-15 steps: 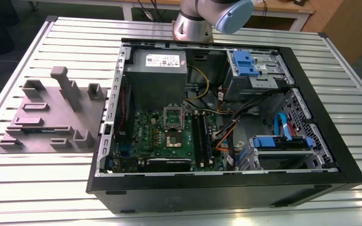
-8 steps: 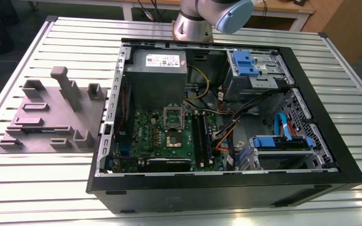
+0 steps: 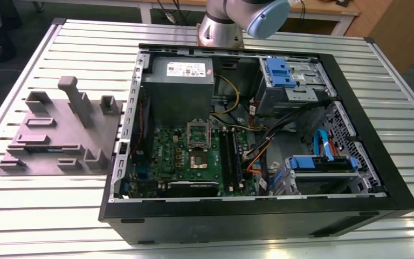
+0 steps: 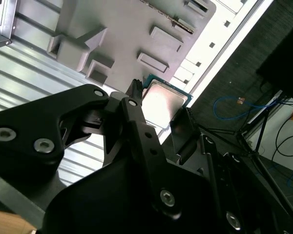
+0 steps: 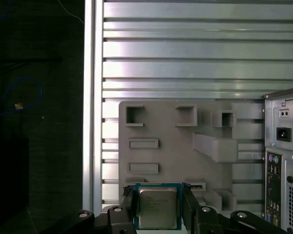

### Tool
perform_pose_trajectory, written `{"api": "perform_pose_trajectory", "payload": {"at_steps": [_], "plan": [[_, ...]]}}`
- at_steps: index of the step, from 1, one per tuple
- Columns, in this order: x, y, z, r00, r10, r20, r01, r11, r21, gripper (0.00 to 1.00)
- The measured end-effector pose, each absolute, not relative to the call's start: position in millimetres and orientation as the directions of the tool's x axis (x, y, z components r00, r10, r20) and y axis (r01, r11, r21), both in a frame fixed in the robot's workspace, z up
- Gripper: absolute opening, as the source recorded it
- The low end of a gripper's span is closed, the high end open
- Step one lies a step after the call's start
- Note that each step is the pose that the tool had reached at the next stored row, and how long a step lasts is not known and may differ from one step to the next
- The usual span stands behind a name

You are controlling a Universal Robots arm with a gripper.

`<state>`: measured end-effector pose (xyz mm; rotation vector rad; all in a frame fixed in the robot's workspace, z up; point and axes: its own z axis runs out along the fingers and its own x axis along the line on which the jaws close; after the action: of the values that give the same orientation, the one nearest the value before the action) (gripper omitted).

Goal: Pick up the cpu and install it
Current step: 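Pick up the cpu and move it towards the insertion slot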

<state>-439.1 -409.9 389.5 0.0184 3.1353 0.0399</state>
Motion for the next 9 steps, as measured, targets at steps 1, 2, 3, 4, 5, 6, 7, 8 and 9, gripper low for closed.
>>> {"api": "perform_pose_trajectory", "payload": {"at_steps": [1,2,3,4,5,6,7,8,9], "plan": [[-438.7,-409.9,389.6,-1.0,0.012,-0.006,0.012,1.0,0.025,0.48],[-438.3,-409.9,389.6,-1.0,0.012,-0.006,0.012,1.0,0.025,0.48],[-437.8,-410.0,389.6,-1.0,0.012,-0.006,0.012,1.0,0.025,0.48],[-437.3,-409.9,389.6,-1.0,0.012,-0.006,0.012,1.0,0.025,0.48],[-436.8,-409.9,389.6,-1.0,0.012,-0.006,0.012,1.0,0.025,0.48],[-436.3,-410.0,389.5,-1.0,0.012,-0.006,0.012,1.0,0.025,0.48],[-435.6,-410.0,389.6,-1.0,0.012,-0.006,0.012,1.0,0.025,0.48],[-435.1,-409.9,389.6,-1.0,0.012,-0.006,0.012,1.0,0.025,0.48],[-434.5,-409.9,389.5,-1.0,0.012,-0.006,0.012,1.0,0.025,0.48]]}}
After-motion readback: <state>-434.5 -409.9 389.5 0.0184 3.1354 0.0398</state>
